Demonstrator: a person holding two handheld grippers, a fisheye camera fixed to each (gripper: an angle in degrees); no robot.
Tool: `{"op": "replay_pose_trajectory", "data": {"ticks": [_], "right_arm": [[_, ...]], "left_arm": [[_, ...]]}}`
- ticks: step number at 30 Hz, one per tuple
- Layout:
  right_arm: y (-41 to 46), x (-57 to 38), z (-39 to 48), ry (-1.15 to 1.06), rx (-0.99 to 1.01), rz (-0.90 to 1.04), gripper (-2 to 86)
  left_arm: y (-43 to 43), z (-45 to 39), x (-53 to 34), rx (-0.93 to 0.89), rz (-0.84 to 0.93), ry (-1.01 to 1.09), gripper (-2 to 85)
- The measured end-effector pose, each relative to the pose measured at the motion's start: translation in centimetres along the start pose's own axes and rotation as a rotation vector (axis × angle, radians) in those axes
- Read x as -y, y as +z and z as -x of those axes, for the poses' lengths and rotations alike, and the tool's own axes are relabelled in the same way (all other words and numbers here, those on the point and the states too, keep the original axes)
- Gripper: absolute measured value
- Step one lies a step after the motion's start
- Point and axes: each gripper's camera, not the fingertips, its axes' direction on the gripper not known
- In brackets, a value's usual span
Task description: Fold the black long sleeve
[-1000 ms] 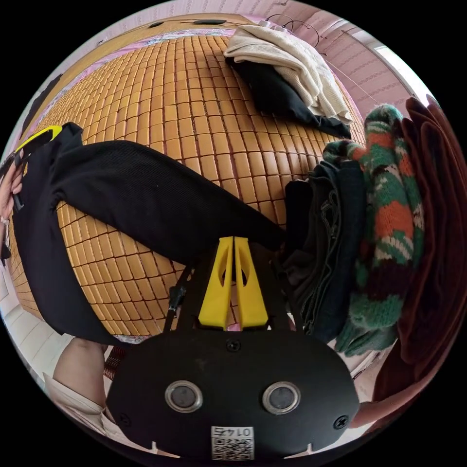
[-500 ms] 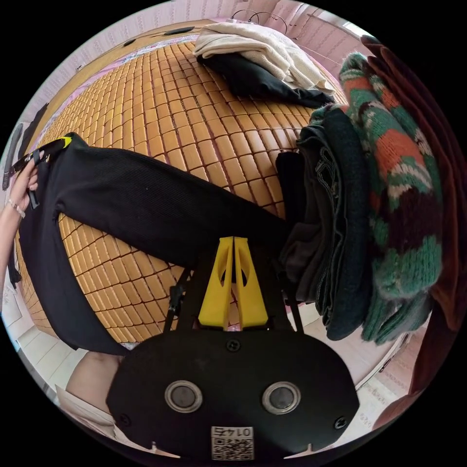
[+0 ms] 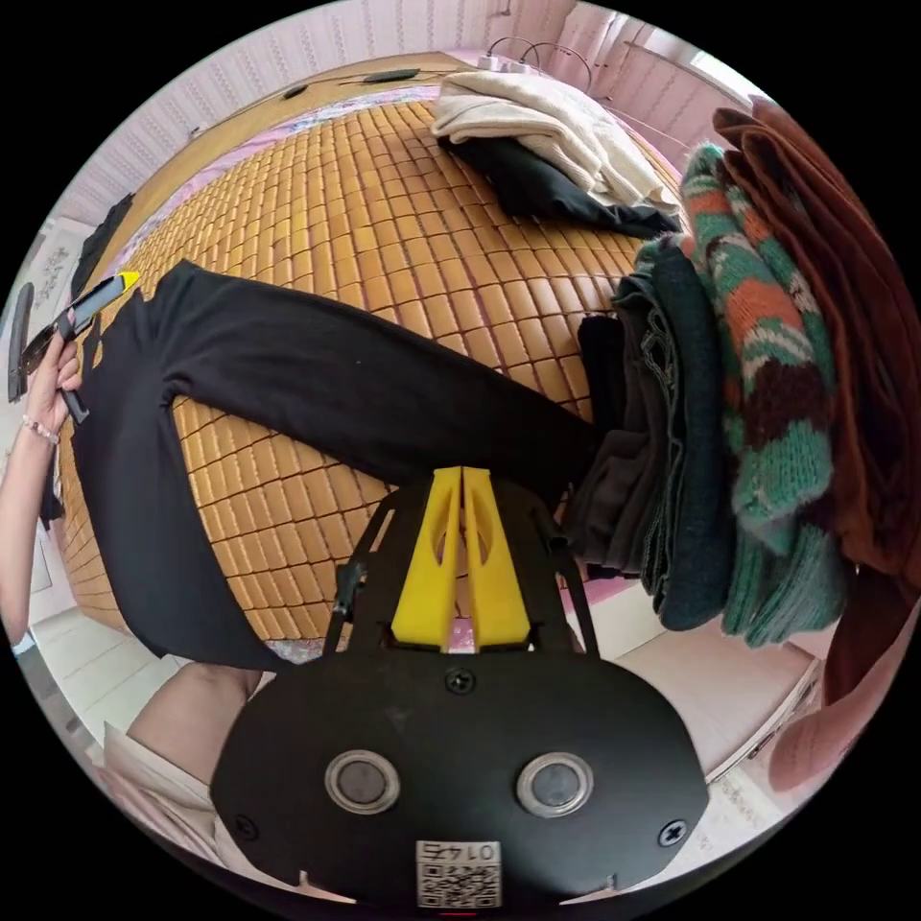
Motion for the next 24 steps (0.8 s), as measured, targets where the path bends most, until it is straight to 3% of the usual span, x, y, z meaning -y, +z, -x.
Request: {"op": "replay_pose_trajectory", "data": {"ticks": [8,10,13,18,24], "right_arm": [[-5.0,8.9,10.0,-0.447,0.185,-0.011,-0.2],[-7.5,13.7,16.0,-0.623,0.398,-0.026,0.1],[-12.0,18.1,25.6,-0.879,0.558,-0.091,0.7],[-15.5,24.9,42.4,-1.1,0.51,-0.102,4.0],[-14.0,33.4,56.9,-1.005,0.404,0.044,9.0]], "left_arm": [[-12.3,9.5,-19.1,0.214,0.057,-0.363,-0.2],[-14.6,11.9,-22.1,0.234,0.024,-0.455,0.0],[-17.2,15.2,-26.2,0.248,-0.027,-0.559,0.6],[-19.1,18.2,-30.8,0.266,-0.041,-0.621,2.2],[-20.0,20.1,-34.8,0.2,-0.049,-0.657,3.0]]}}
